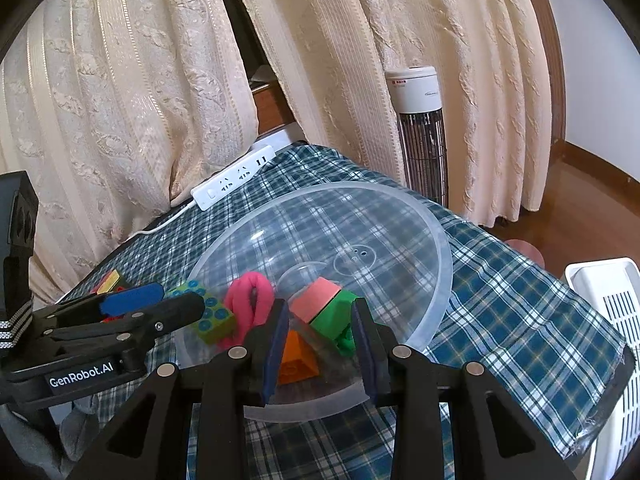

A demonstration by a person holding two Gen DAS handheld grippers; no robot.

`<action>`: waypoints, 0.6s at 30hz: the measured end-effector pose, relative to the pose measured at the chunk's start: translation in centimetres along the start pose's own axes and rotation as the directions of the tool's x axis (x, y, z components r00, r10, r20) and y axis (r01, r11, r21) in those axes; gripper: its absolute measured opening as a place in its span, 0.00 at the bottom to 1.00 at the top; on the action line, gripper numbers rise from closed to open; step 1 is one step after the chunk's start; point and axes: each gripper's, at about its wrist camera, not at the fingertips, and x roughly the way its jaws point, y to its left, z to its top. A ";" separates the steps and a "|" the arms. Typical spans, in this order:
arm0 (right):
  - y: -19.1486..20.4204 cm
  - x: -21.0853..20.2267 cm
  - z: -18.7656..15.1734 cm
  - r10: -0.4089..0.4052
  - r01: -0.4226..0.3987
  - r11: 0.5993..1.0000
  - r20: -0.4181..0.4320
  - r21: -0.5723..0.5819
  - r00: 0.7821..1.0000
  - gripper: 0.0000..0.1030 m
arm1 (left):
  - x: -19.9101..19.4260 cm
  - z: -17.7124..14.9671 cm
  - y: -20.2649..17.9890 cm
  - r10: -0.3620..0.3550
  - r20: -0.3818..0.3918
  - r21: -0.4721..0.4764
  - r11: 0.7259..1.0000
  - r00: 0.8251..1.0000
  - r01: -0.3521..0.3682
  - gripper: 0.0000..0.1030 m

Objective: Organize objects
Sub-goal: 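Open the right gripper to drop the orange block while the left gripper releases the green block into the bowl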

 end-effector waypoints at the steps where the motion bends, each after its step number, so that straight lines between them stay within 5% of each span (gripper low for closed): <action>1: 0.0 0.0 0.0 0.001 -0.001 1.000 0.000 0.000 1.000 0.34 | -0.1 0.0 0.2 0.003 0.001 -0.004 1.000 1.000 -0.003 0.63; 18: 3.5 -0.4 0.0 0.037 -0.037 0.998 0.001 -0.050 0.999 0.34 | -2.5 -1.7 5.6 0.081 0.000 -0.117 0.990 0.997 -0.080 0.63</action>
